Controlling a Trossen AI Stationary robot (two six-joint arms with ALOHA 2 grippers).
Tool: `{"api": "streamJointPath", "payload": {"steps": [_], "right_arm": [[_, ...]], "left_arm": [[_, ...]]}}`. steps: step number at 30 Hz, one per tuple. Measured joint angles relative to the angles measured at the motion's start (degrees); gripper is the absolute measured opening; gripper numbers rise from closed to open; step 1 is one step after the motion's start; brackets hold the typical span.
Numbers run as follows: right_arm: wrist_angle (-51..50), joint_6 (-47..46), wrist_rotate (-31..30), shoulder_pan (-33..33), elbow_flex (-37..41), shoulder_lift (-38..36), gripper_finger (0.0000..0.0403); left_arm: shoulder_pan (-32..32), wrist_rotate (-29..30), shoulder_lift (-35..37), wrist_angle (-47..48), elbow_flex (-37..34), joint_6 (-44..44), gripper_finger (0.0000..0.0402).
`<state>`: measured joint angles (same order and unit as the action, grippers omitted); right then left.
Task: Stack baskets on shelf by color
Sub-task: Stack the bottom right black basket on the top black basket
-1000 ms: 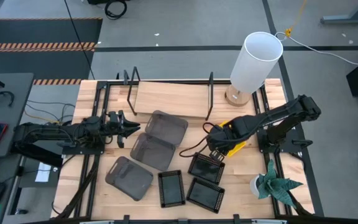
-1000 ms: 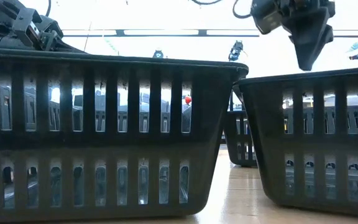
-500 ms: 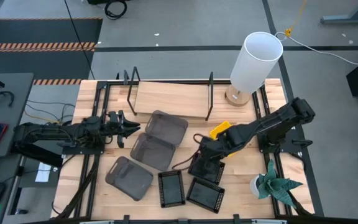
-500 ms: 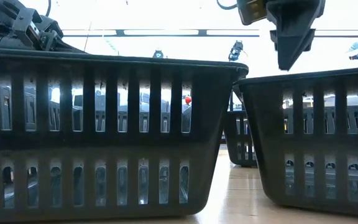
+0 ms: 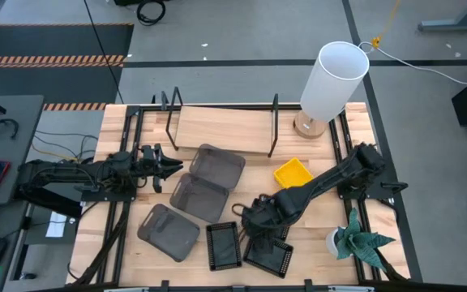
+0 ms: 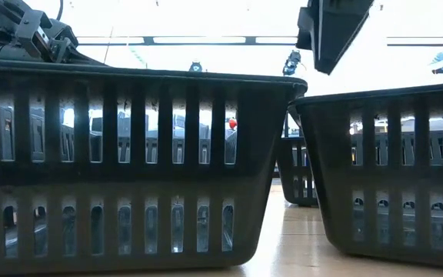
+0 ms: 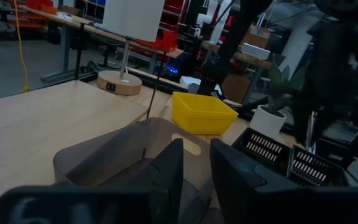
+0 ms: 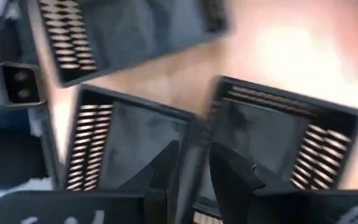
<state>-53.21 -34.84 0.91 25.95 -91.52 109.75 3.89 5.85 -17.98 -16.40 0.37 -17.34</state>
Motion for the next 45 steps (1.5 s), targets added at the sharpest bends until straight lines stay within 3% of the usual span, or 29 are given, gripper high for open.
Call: {"api": "streamJointPath", "payload": {"steps": [9,20,29,35,45], "right_arm": [[-1.31,3.34,1.35,5.18,-8.28,7.71,0.0091],[1.26,-9.82,0.33,10.01,-11.39,11.23,0.0098],[3.37,-13.19,-4.22,13.94,-11.39,11.23,0.0104],[4.34,-13.58,-7.26,15.0,-10.48,11.19,0.014],[5.9,-13.54,-7.31,15.02,-6.4,11.15,0.0202]], "left_arm": [[0.01,0.02,0.0,-0.02,-0.01,0.02,0.0088],[0.0,0.01,0.0,-0.02,0.01,0.0,0.0087],[-0.01,0.0,0.0,0.0,0.01,0.02,0.0091],[-0.01,0.02,0.0,-0.02,0.01,0.02,0.0091],[-0.01,0.02,0.0,-0.02,0.01,0.0,0.0087]]}}
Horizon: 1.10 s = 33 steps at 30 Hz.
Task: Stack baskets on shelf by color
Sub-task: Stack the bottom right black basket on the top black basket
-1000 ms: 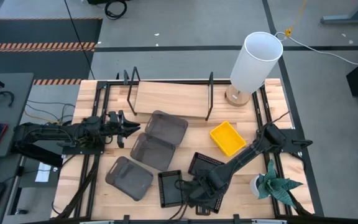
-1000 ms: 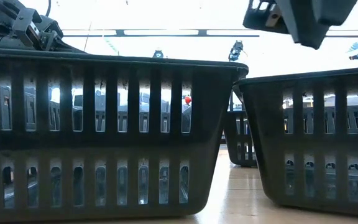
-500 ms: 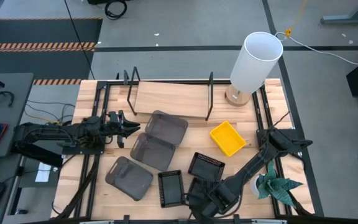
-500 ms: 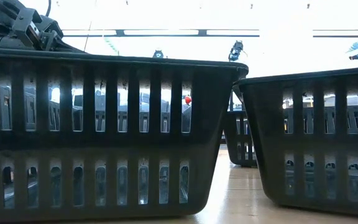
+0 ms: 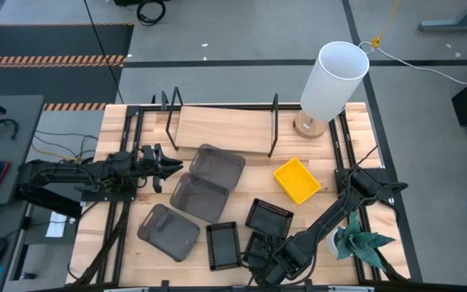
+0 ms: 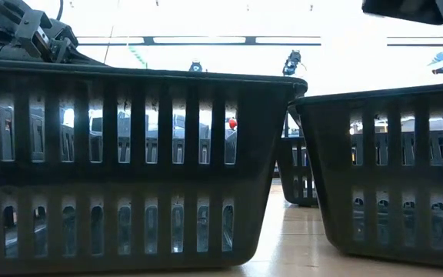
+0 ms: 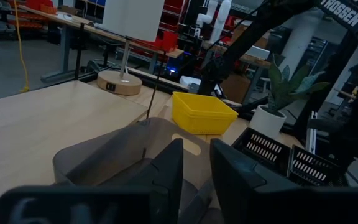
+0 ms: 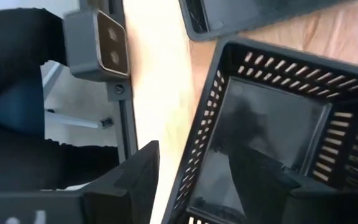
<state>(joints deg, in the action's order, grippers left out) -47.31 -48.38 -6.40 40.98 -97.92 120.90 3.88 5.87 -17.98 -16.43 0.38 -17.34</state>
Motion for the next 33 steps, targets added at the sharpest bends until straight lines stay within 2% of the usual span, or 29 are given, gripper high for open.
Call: {"api": "streamJointPath", "payload": {"steps": [7,18,22,33], "right_arm": [[5.12,-0.12,1.82,-0.49,3.97,0.0,0.023],[5.27,-1.59,3.77,-0.22,3.99,0.0,0.0265],[4.47,-0.97,7.61,-0.6,3.33,-0.16,0.027],[3.39,-3.06,6.41,-0.93,2.44,-0.24,0.0268]], "left_arm": [[0.02,0.0,0.0,0.0,0.0,0.0,0.009],[0.0,0.0,0.0,0.01,-0.02,0.03,0.0085],[0.02,-0.02,0.0,0.0,0.0,0.04,0.009],[0.0,0.0,0.0,0.01,-0.01,0.0,0.0085]]}}
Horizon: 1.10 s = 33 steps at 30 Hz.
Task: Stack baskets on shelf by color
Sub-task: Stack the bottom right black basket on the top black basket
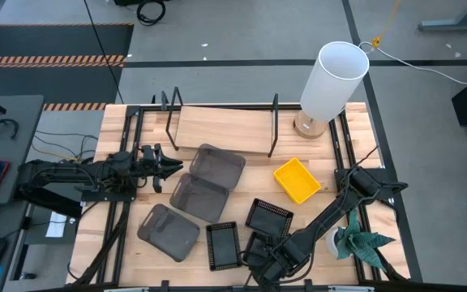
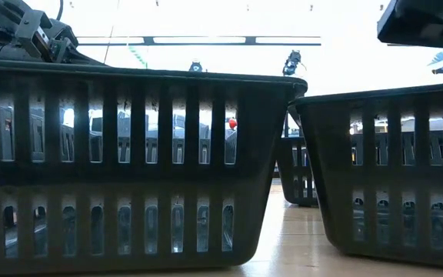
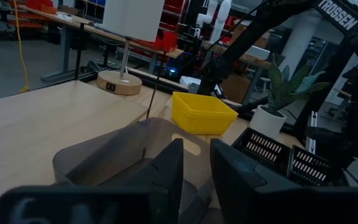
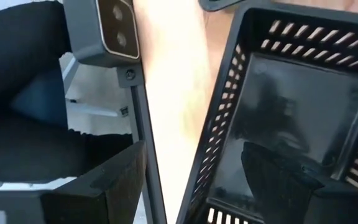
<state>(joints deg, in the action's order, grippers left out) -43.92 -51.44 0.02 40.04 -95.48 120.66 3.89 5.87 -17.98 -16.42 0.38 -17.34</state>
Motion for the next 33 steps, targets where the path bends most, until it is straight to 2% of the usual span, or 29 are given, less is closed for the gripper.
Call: {"api": "streamJointPath", "payload": {"steps": [5,16,24,33], "right_arm": [[-1.73,0.54,0.21,0.1,0.0,0.0,0.0268],[-13.89,10.56,8.33,0.7,-0.04,-0.19,0.0267],[-20.11,13.65,6.07,0.97,-3.65,-0.33,0.0267],[-21.05,16.96,5.61,1.1,-3.91,-0.39,0.0267]], "left_arm": [[0.01,-0.02,0.0,0.0,-0.01,0.02,0.0089],[0.01,-0.01,0.0,0.01,-0.01,0.0,0.0083],[0.0,0.0,0.0,-0.01,0.0,0.0,0.0089],[0.01,0.0,0.0,-0.01,0.01,0.02,0.0091]]}}
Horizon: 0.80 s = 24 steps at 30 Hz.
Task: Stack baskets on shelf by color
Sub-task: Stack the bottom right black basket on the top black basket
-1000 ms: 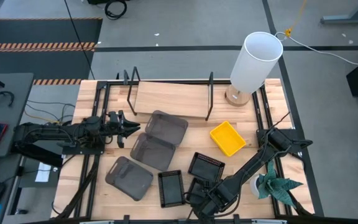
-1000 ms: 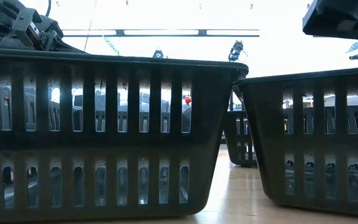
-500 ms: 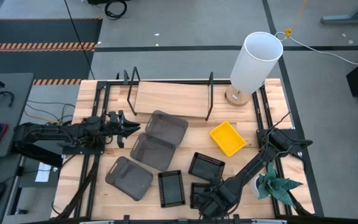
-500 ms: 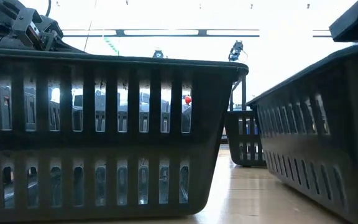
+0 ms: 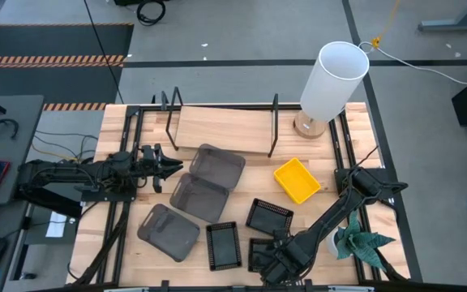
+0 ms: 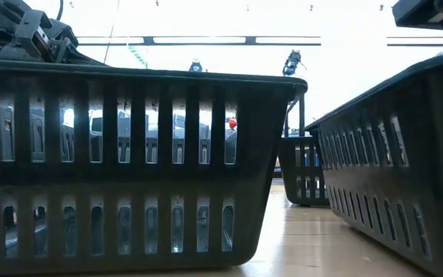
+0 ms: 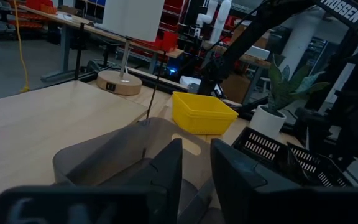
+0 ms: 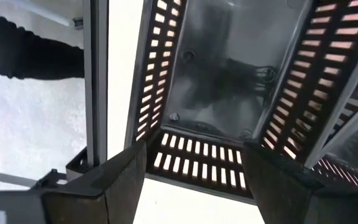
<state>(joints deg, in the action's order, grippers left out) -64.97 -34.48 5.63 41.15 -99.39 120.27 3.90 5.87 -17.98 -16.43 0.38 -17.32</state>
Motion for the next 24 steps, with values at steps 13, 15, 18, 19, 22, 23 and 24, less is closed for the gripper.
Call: {"api": "streamJointPath", "payload": {"steps": [13,15,18,19,22,23,24], "right_arm": [[-3.0,13.73,-0.9,0.2,0.02,0.0,0.0263],[-3.06,14.76,-2.82,0.33,0.02,0.0,0.0259],[-3.04,17.05,-5.01,0.7,0.02,0.02,0.0253],[-3.04,17.85,-5.74,0.84,0.02,0.02,0.0251],[-3.02,20.1,-8.15,1.3,0.04,0.02,0.0244],[-2.93,20.82,-9.01,1.49,0.14,0.02,0.0242],[-2.58,21.42,-9.55,1.66,0.41,0.02,0.024]], "left_arm": [[-0.02,-0.02,0.0,0.02,0.0,0.02,0.0087],[0.0,0.0,0.0,0.01,-0.01,-0.02,0.0085],[0.0,0.0,0.0,0.0,0.0,0.01,0.0086],[0.0,-0.02,0.0,0.02,-0.01,-0.01,0.0087],[0.0,0.0,0.0,0.01,0.0,0.01,0.0091],[0.0,-0.02,0.0,0.01,-0.01,-0.01,0.0091],[-0.01,0.0,0.0,0.01,-0.01,-0.01,0.0091]]}}
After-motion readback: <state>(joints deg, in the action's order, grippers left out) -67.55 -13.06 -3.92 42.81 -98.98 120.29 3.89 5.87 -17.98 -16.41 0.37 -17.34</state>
